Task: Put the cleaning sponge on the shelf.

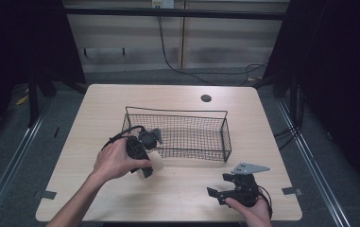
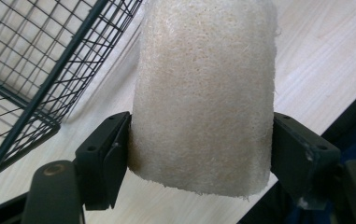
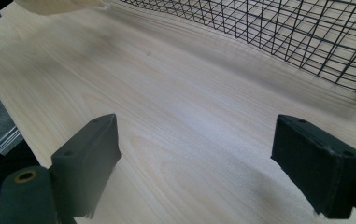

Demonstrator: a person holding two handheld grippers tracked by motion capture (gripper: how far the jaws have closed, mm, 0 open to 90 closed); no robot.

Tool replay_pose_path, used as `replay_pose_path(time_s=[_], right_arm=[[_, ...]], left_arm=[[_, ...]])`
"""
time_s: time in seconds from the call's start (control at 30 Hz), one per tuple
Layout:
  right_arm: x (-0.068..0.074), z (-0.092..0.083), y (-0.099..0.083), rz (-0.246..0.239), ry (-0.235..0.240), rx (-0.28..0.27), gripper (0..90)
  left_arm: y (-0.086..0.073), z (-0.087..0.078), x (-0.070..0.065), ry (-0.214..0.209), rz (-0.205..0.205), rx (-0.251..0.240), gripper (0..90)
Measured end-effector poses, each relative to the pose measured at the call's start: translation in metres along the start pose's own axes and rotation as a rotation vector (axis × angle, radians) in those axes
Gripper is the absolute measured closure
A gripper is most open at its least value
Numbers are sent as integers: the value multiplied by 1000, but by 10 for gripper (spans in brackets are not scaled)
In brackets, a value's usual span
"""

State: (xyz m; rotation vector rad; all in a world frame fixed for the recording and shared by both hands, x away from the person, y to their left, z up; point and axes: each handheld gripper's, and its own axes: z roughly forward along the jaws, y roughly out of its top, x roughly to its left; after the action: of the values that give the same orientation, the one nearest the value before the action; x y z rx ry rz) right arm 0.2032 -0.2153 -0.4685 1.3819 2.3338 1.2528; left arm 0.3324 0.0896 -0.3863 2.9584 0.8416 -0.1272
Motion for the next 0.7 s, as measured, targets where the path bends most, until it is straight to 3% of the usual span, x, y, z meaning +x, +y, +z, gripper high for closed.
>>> replay_pose_path(time_s=[0.07, 0.17, 0.3, 0.7], right_arm=[[0, 0, 0, 3, 0, 1, 146], [0, 0, 0, 3, -1, 1, 146], [0, 0, 0, 5, 2, 1, 146], [0, 0, 0, 5, 3, 0, 146]], left_arm=[[-1, -7, 2, 0, 13, 1, 261], [-3, -12, 2, -1, 0, -2, 261], [-5, -19, -2, -3, 23, -8, 261], [-7, -44, 6, -10, 8, -38, 261]])
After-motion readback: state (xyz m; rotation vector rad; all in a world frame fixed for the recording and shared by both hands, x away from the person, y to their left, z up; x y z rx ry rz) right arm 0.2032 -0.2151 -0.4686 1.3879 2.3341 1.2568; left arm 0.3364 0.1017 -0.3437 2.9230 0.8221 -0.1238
